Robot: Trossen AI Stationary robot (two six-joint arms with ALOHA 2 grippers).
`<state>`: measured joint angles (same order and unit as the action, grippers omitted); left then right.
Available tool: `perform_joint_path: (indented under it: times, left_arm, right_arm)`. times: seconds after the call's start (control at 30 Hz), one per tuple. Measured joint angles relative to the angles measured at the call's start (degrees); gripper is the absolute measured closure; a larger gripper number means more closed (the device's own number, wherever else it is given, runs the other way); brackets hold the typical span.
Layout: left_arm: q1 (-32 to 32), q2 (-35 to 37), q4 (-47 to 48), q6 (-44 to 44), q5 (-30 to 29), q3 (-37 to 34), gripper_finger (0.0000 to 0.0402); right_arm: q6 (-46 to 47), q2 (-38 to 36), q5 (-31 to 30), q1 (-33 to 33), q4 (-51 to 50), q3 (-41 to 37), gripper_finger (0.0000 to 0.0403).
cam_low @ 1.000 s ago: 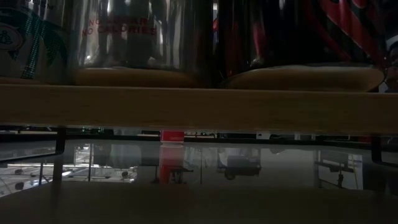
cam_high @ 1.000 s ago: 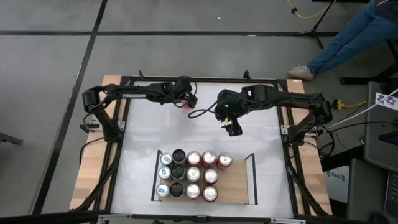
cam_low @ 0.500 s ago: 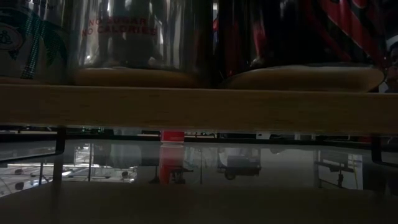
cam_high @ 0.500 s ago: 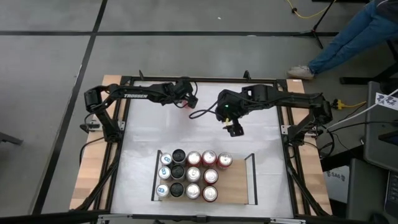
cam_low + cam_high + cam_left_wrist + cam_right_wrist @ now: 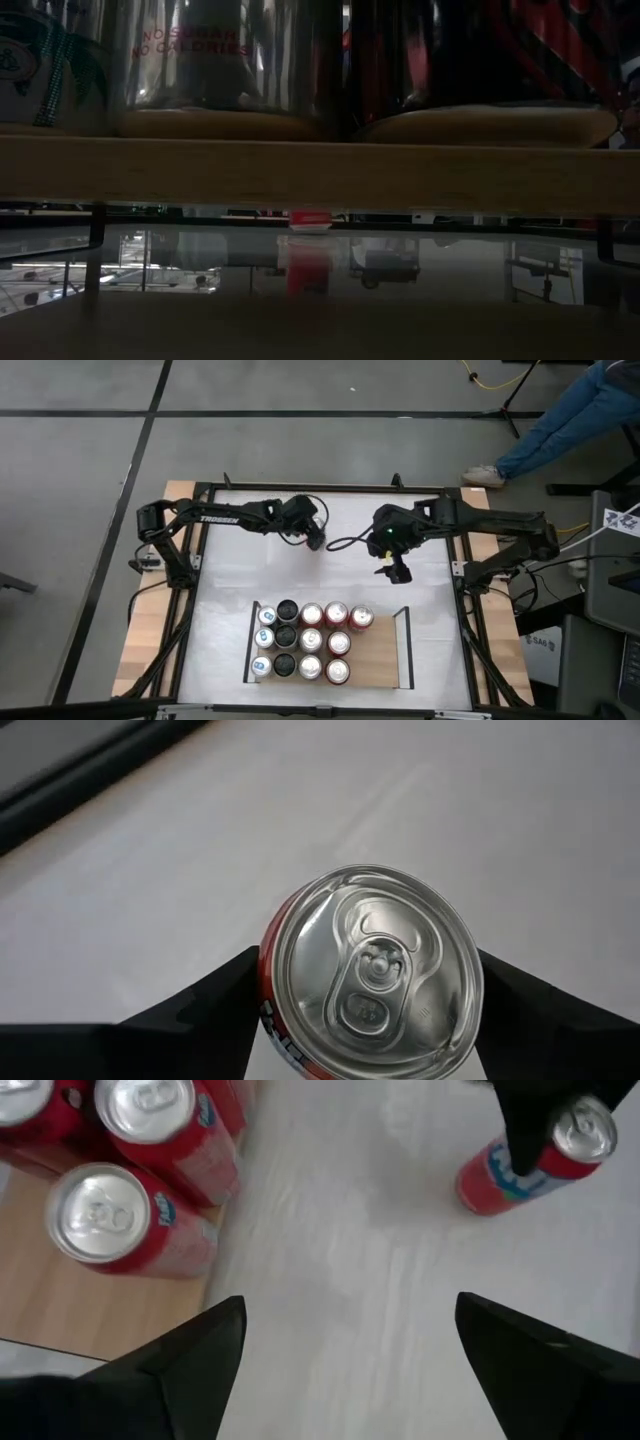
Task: Place canned beverage on shelf
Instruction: Put the red soda can on the shelf
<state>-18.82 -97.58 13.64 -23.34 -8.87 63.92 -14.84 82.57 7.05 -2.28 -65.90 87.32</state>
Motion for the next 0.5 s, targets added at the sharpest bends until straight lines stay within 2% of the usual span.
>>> perform_joint_path:
  times: [0.23,0.5]
  left_arm:
    - [5.3,0.0,-0.5,9.4,3.8,0.0,0.0124]
    - [11.4,0.0,-0.7,18.2,6.5,0.0,0.0121]
  right_arm:
    - [1.8,-2.1,0.0,0.0,5.7,-9.0,0.0054]
    - [1.7,-1.8,-0.1,0.0,13.8,-12.2,0.0054]
